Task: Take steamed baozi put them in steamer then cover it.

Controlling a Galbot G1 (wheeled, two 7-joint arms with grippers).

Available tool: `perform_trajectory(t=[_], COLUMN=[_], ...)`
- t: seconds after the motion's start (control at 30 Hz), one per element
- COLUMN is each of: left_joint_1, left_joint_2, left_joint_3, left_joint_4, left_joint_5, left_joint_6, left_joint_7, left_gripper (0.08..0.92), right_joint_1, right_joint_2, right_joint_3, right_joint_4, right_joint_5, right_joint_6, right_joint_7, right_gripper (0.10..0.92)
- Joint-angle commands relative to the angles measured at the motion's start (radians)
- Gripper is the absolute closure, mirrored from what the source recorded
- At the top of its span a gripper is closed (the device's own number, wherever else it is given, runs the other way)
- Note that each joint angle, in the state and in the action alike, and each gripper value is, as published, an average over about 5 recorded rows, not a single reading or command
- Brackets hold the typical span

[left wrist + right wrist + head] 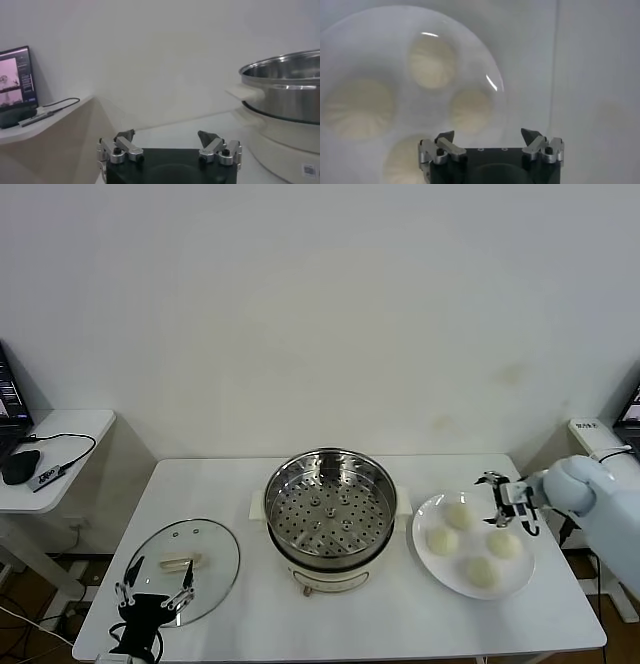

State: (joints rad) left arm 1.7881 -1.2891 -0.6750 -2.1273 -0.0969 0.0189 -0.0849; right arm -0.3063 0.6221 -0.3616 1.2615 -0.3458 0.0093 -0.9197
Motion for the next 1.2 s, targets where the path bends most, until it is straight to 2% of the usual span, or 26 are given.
perform_trajectory(t=[0.03, 0.77, 1.2], left_joint_1=[-0.011, -0.011, -0.014], left_joint_2=[0.003, 0.017, 0.021], left_joint_3=[-0.005, -0.024, -0.023], left_joint_4=[0.004, 0.011, 0.01], left_joint_5=[-0.004, -0.02, -0.02], left_joint_6=[0.014, 0.02, 0.02], left_joint_7=[0.003, 0.005, 0.004], left_gripper=[0.177, 0.177, 0.177], right_joint_1=[0.173, 0.123, 0.123], right_joint_2=[0.132, 0.197, 0.193], right_joint_3=[-0.192, -0.168, -0.165], right_joint_4=[-0.178, -0.258, -0.258], right_joint_5=[-0.002, -0.077, -0.067], right_joint_6=[0.019, -0.016, -0.024], right_joint_7=[-0.065, -0.053, -0.06], right_gripper=[0.203, 0.209, 0.4])
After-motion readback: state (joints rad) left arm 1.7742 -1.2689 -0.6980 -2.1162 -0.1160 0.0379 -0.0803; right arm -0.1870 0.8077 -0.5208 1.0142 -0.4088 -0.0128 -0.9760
